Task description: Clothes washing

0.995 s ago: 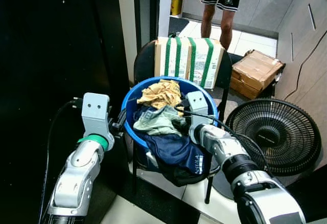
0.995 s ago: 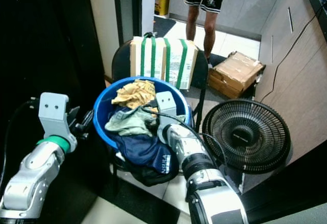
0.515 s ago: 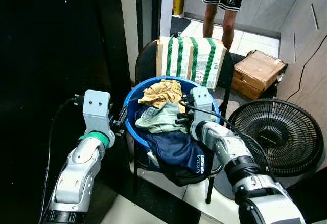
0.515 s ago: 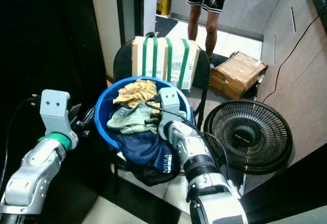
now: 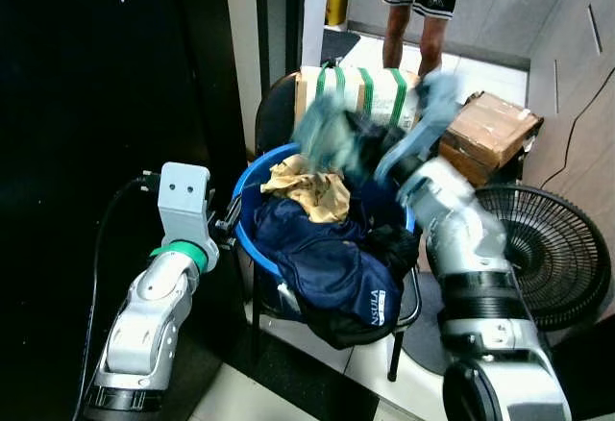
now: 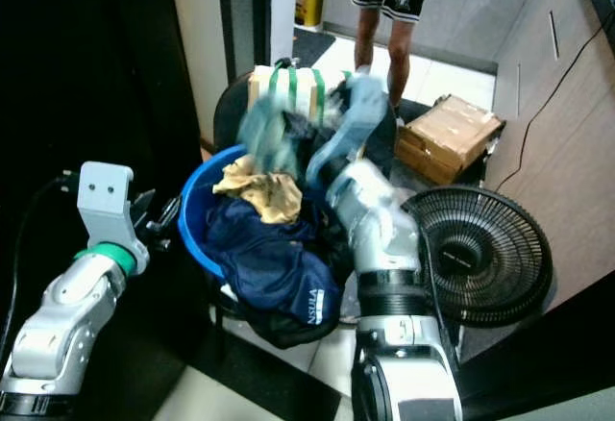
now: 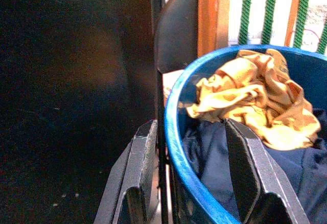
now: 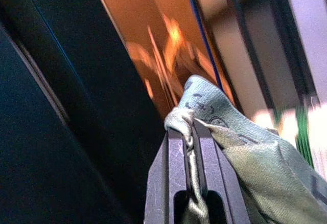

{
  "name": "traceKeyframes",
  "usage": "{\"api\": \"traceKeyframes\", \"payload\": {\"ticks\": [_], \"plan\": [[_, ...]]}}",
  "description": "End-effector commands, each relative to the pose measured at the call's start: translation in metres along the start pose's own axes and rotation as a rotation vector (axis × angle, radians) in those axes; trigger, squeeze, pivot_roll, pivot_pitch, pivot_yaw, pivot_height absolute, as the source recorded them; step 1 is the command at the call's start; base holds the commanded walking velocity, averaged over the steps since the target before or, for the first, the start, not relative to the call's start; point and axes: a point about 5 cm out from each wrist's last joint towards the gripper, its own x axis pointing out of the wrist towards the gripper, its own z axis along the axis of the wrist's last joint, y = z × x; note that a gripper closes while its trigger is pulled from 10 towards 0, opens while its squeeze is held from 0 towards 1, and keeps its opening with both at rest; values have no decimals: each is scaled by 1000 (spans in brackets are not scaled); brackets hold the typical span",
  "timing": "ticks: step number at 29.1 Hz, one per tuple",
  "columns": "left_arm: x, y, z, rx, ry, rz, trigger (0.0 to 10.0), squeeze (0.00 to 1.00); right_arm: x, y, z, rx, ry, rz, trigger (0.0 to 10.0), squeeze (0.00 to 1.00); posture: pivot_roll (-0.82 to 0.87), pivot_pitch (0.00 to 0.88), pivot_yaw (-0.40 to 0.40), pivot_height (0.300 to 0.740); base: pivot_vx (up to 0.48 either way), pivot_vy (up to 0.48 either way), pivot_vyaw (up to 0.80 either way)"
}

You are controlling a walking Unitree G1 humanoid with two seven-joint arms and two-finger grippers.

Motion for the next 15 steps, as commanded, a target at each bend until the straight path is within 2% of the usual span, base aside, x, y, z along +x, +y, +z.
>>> {"api": "traceKeyframes", "payload": {"ticks": [1,12,13,15], "plan": [[1,0,-4,-14,10,3,10000,0,-5,-4,5,19,-37,-10,0,0,120,52,58,740,0,0,0],[2,0,-4,-16,7,-4,10000,0,-17,0,5,50,-48,6,0,0,116,46,64,740,0,0,0],[3,0,-4,-18,9,2,10000,0,-21,-3,4,-16,-31,-24,4078,0,116,46,64,740,0,0,0],[3,0,-4,-18,9,2,10000,0,-21,-3,4,-16,-31,-24,4078,0,116,46,64,740,0,0,0]]}}
